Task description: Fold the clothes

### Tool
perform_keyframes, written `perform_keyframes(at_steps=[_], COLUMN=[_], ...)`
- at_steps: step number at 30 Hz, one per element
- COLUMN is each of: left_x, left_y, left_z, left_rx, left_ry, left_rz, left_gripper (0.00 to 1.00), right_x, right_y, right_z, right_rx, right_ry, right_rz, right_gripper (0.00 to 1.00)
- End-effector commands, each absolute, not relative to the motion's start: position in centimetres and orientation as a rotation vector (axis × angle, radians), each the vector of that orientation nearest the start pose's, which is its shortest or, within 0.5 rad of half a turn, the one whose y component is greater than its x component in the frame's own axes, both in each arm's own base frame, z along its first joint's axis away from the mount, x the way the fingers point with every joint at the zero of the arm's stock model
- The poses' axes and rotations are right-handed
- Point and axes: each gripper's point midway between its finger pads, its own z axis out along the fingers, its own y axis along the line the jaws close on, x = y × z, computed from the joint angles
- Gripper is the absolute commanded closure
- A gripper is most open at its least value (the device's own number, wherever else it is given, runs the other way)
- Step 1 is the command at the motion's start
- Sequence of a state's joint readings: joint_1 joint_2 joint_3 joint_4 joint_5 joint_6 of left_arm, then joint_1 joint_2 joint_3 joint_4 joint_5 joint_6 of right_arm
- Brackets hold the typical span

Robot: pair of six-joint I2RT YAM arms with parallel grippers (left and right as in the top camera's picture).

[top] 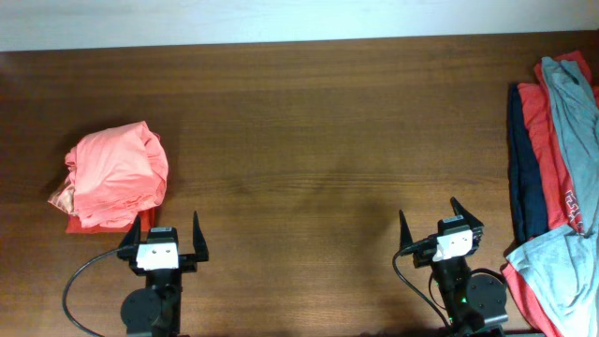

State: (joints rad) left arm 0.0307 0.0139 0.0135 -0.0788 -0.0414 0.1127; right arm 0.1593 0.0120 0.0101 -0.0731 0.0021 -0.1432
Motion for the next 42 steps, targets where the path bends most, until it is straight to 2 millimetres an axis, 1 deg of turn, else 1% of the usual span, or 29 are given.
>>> perform_keyframes(at_steps=[1, 38, 42], left_x=[24.54, 24.53, 24.55], left_y=[1.54, 1.72, 1.71], left_z=[15.70, 15.74, 15.99], left_rx=[0.042, 0.034, 0.033], left_ry=[1.649, 1.648, 1.637], left_rz=[0.152, 0.161, 0.160], left_gripper=[0.01, 0.01, 0.01], right_x=[24.31, 24.31, 24.29], right_y=[3.88, 3.90, 4.01], right_z=[15.54, 15.56, 15.55], right_rx=[-0.254, -0.254, -0.219], right_ry=[1.631, 1.630, 1.636], right_rz=[0.008, 0.009, 0.052], right_gripper=[0.01, 0.01, 0.01])
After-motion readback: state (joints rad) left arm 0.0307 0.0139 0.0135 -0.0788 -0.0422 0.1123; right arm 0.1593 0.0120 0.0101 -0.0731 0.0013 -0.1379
